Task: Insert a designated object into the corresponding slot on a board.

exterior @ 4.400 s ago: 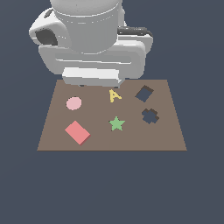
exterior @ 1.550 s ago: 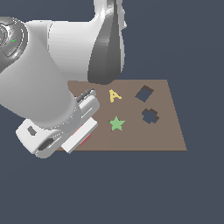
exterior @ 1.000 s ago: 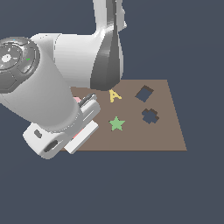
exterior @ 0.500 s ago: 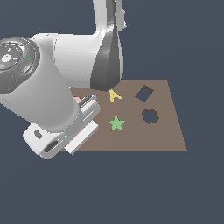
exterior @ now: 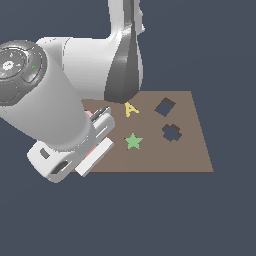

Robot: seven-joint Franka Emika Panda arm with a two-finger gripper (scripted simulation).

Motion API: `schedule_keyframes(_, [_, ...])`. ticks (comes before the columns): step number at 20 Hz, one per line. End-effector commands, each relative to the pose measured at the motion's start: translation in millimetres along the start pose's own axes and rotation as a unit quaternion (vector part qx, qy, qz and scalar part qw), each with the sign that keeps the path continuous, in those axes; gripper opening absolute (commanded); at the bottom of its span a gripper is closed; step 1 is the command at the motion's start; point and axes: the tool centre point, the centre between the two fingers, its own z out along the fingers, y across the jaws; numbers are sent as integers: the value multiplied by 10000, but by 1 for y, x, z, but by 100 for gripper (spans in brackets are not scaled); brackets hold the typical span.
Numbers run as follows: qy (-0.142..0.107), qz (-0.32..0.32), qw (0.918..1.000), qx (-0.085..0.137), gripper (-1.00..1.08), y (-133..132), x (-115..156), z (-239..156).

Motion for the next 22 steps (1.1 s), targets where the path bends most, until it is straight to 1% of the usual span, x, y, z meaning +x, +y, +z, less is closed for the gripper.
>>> schedule_keyframes(1, [3,-118,9999,-3,-100,-2,5,-1])
schedule_keyframes(7, [3,-713,9975,-5,-100,-15,26,-1])
schedule_keyframes(10, [3,-1160,9932,-6,-100,-27,41,-2])
schedule_keyframes(12, [2,-1509,9885,-7,-100,-36,52,-2])
schedule_keyframes(15, [2,-2063,9785,-8,-100,-54,67,-3])
schedule_keyframes(17, [2,-2441,9697,-9,-100,-67,77,-3])
schedule_keyframes(20, [2,-3020,9533,-10,-100,-88,90,-4])
schedule_keyframes(22, [1,-3413,9400,-11,-100,-104,97,-4])
